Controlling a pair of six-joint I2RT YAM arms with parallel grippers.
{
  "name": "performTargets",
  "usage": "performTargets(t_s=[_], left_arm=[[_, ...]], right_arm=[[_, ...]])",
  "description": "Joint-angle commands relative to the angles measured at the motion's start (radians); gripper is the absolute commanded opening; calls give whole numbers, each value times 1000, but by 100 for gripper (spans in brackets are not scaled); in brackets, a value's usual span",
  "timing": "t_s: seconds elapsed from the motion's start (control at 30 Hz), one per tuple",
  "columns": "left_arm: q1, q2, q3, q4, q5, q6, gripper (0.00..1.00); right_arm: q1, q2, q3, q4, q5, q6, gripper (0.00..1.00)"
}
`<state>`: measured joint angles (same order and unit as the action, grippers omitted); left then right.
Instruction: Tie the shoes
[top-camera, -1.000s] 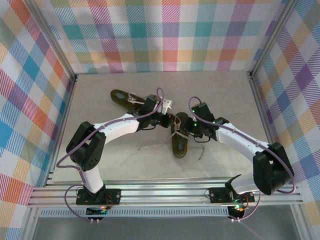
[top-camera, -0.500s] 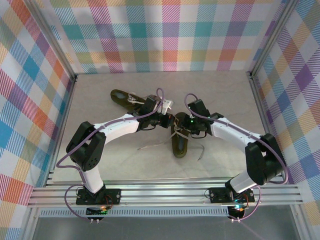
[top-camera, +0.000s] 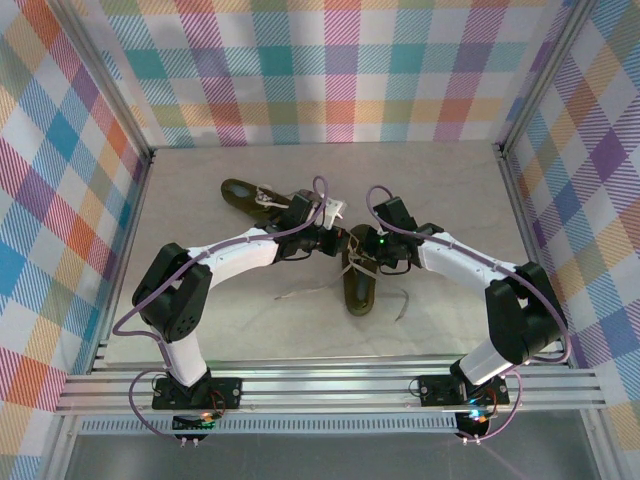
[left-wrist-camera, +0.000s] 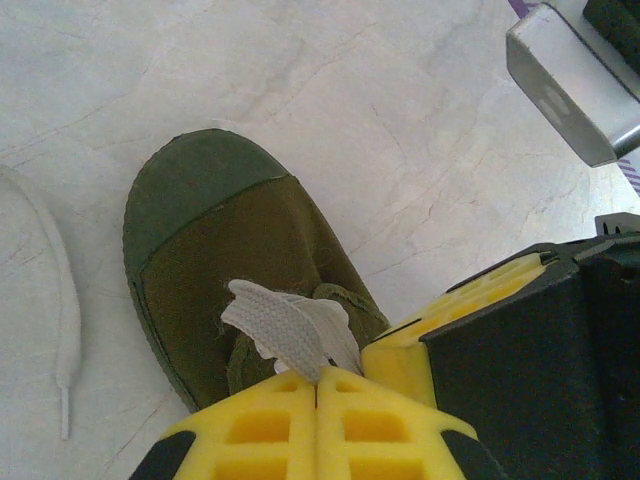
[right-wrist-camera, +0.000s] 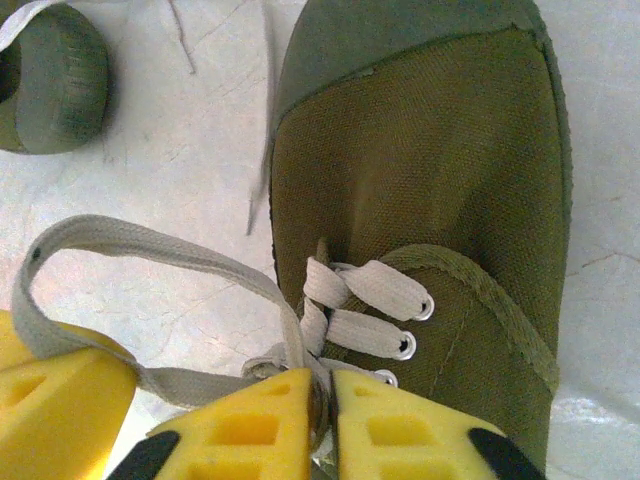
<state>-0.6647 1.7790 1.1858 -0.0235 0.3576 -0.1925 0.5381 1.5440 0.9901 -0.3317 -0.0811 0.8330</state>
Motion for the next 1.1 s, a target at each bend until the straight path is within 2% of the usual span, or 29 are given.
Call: performTargets(t_s=[0.0, 0.37, 0.57, 0.73, 0.9, 1.07], left_arm=[[6, -33, -12, 8, 8, 14, 0], [8, -36, -12, -7, -18, 17, 0], [10, -37, -15, -10, -20, 19, 0], [10, -40, -22, -12, -12, 19, 0], [10, -41, -23, -9, 4, 16, 0], [10, -43, -23, -7, 12, 11, 0]], right_arm=[[6, -18, 23, -24, -8, -1, 10], [14, -85, 8, -104, 9, -58, 8], [17, -27, 46, -185, 3, -159, 8], [22, 23, 79, -236, 35, -199, 12], [25, -51, 50, -169, 30, -182, 26], [41, -101, 23, -115, 7, -177, 28]])
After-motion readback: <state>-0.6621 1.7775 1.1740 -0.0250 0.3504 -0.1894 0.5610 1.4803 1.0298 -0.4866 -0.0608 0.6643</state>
